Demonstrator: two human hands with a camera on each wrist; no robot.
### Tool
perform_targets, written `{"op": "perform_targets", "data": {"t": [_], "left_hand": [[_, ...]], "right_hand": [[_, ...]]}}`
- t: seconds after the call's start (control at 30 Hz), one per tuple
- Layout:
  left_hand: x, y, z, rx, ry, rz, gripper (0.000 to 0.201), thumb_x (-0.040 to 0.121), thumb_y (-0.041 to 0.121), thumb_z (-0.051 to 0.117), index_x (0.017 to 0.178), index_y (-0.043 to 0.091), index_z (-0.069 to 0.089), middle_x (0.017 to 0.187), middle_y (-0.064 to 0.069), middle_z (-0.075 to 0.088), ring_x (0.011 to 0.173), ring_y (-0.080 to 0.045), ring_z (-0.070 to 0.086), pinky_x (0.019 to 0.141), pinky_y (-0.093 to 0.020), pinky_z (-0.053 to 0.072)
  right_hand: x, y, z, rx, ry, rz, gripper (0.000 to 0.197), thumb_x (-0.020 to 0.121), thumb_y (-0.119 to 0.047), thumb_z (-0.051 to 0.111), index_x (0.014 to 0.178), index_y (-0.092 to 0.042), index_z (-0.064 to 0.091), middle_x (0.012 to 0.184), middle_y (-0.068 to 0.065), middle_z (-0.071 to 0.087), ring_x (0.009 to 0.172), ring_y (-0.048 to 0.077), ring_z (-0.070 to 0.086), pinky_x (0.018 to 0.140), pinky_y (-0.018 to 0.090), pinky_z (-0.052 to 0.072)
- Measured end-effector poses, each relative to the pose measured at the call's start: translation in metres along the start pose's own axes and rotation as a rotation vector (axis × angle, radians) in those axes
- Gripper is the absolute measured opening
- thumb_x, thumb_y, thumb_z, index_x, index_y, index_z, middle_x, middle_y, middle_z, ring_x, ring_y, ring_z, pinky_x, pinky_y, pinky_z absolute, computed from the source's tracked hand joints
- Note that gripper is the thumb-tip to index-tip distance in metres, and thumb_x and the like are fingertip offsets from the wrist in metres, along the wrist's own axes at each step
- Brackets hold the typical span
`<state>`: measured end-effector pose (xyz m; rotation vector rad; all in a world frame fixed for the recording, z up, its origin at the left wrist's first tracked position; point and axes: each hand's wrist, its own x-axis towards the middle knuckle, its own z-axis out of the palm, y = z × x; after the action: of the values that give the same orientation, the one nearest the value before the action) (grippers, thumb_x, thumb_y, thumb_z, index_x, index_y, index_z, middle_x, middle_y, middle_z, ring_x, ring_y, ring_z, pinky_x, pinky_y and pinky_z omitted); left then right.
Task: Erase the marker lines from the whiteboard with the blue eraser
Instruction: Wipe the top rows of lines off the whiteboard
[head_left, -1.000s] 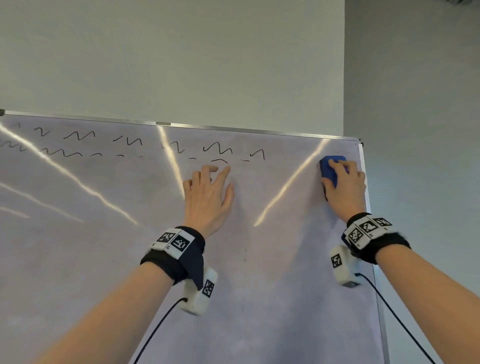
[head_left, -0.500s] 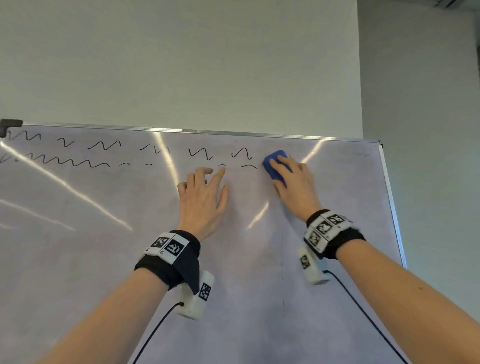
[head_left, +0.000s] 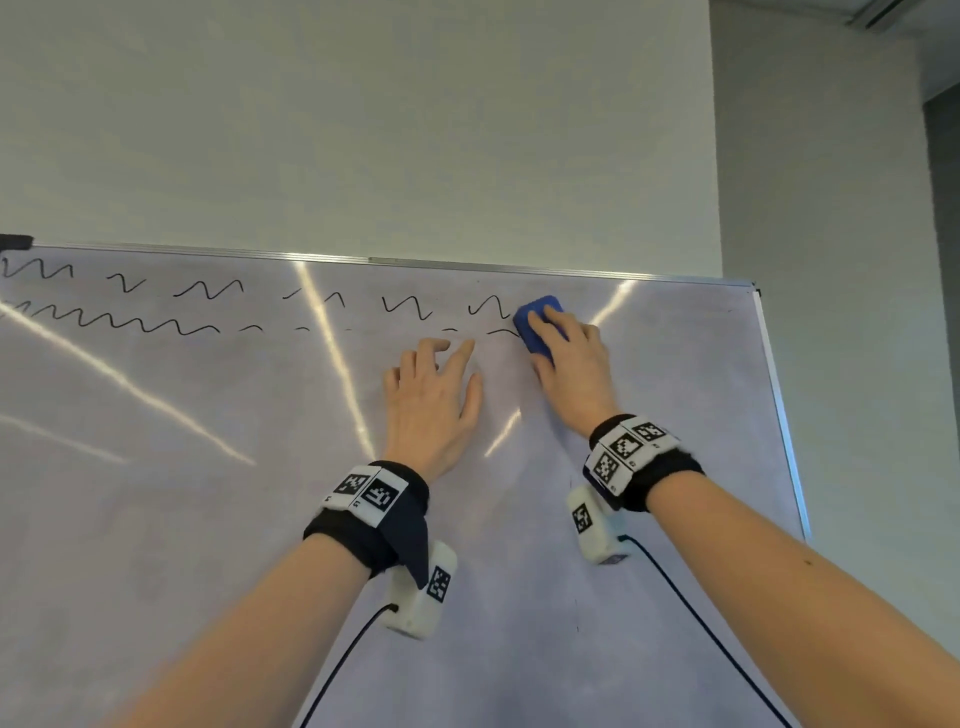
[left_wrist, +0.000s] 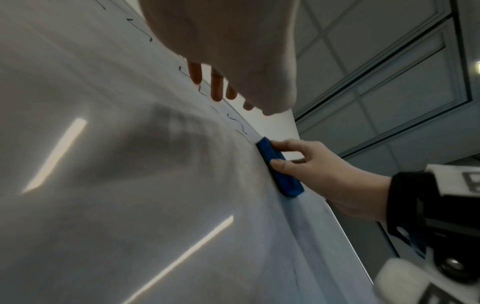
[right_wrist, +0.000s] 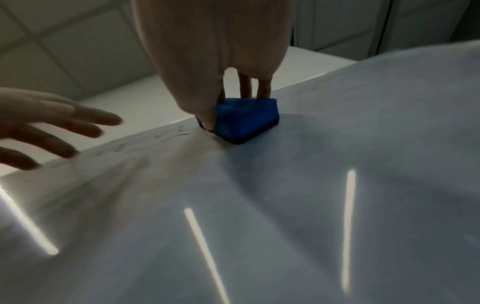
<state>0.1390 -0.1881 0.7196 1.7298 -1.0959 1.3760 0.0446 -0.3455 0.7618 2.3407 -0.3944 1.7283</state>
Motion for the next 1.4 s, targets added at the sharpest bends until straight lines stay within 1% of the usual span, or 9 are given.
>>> {"op": "perform_targets", "data": {"t": [0.07,0.23,0.37,0.47,0.63,0.73,0.9,1.13,1.4], "left_hand": [[0.002,0.010,0.004,-0.006,-0.009,0.001,0.053,0.090,0.042,0.027,0.132,0.022,0.052,0.124,-0.006,0.048,0.098,-0.025,0.049,0.081,-0.036,0.027],[0.006,0.019,0.010,-0.003,0.034,-0.004,0.052,0.091,0.042,0.027,0.133,0.023,0.050,0.124,-0.005,0.047,0.097,-0.022,0.048,0.081,-0.036,0.029],[0.013,0.054,0.029,-0.046,0.037,-0.018,0.050,0.091,0.041,0.029,0.133,0.023,0.050,0.123,-0.005,0.048,0.097,-0.023,0.048,0.082,-0.038,0.032],[0.017,0.085,0.046,-0.056,0.039,-0.015,0.050,0.091,0.041,0.030,0.133,0.023,0.050,0.123,-0.006,0.049,0.099,-0.025,0.049,0.082,-0.040,0.034],[0.018,0.113,0.062,-0.073,0.049,0.005,0.052,0.091,0.043,0.027,0.132,0.021,0.052,0.122,-0.006,0.048,0.093,-0.023,0.048,0.081,-0.039,0.032],[0.019,0.121,0.071,-0.078,0.050,0.001,0.051,0.091,0.041,0.029,0.131,0.020,0.054,0.120,-0.006,0.050,0.092,-0.022,0.050,0.080,-0.038,0.033],[0.018,0.125,0.074,-0.054,0.032,-0.009,0.052,0.091,0.043,0.027,0.132,0.023,0.052,0.122,-0.004,0.048,0.095,-0.021,0.049,0.081,-0.037,0.033],[0.013,0.099,0.061,-0.029,0.073,-0.054,0.052,0.091,0.042,0.028,0.132,0.022,0.052,0.122,-0.005,0.048,0.095,-0.022,0.049,0.082,-0.040,0.033],[0.006,0.038,0.020,0.045,0.109,-0.114,0.051,0.091,0.042,0.029,0.134,0.024,0.050,0.124,-0.002,0.048,0.097,-0.019,0.045,0.083,-0.036,0.030]], "right_hand": [[-0.001,0.031,-0.010,-0.005,0.009,0.000,0.049,0.092,-0.014,0.053,0.139,-0.015,0.043,0.144,0.010,0.040,0.116,0.038,0.041,0.097,0.045,0.036],[0.011,0.075,-0.029,-0.011,0.050,0.294,0.048,0.092,-0.012,0.050,0.139,-0.015,0.041,0.145,0.008,0.035,0.117,0.039,0.039,0.094,0.046,0.036],[0.002,0.044,-0.017,-0.016,0.001,0.025,0.049,0.091,-0.009,0.050,0.139,-0.016,0.042,0.145,0.007,0.038,0.117,0.037,0.039,0.094,0.044,0.036],[-0.010,0.070,-0.022,-0.018,-0.048,-0.130,0.049,0.089,-0.011,0.057,0.137,-0.015,0.046,0.141,0.007,0.044,0.118,0.036,0.042,0.094,0.046,0.039],[-0.005,0.185,-0.062,-0.061,0.001,0.163,0.048,0.089,-0.011,0.053,0.136,-0.013,0.046,0.141,0.012,0.042,0.113,0.042,0.044,0.092,0.049,0.041],[-0.005,0.221,-0.078,-0.075,0.012,0.274,0.046,0.092,-0.013,0.052,0.137,-0.010,0.043,0.139,0.014,0.040,0.110,0.043,0.041,0.091,0.050,0.041],[0.016,0.193,-0.072,-0.087,0.044,0.463,0.043,0.093,-0.011,0.047,0.135,-0.011,0.040,0.138,0.015,0.034,0.111,0.039,0.038,0.087,0.045,0.037],[0.008,0.105,-0.043,-0.044,-0.029,0.153,0.047,0.094,-0.016,0.046,0.140,-0.017,0.037,0.144,0.008,0.032,0.115,0.036,0.037,0.089,0.043,0.034],[0.031,0.005,-0.008,-0.044,-0.055,0.008,0.049,0.095,-0.017,0.046,0.142,-0.019,0.032,0.144,0.005,0.032,0.115,0.032,0.036,0.089,0.041,0.034]]}}
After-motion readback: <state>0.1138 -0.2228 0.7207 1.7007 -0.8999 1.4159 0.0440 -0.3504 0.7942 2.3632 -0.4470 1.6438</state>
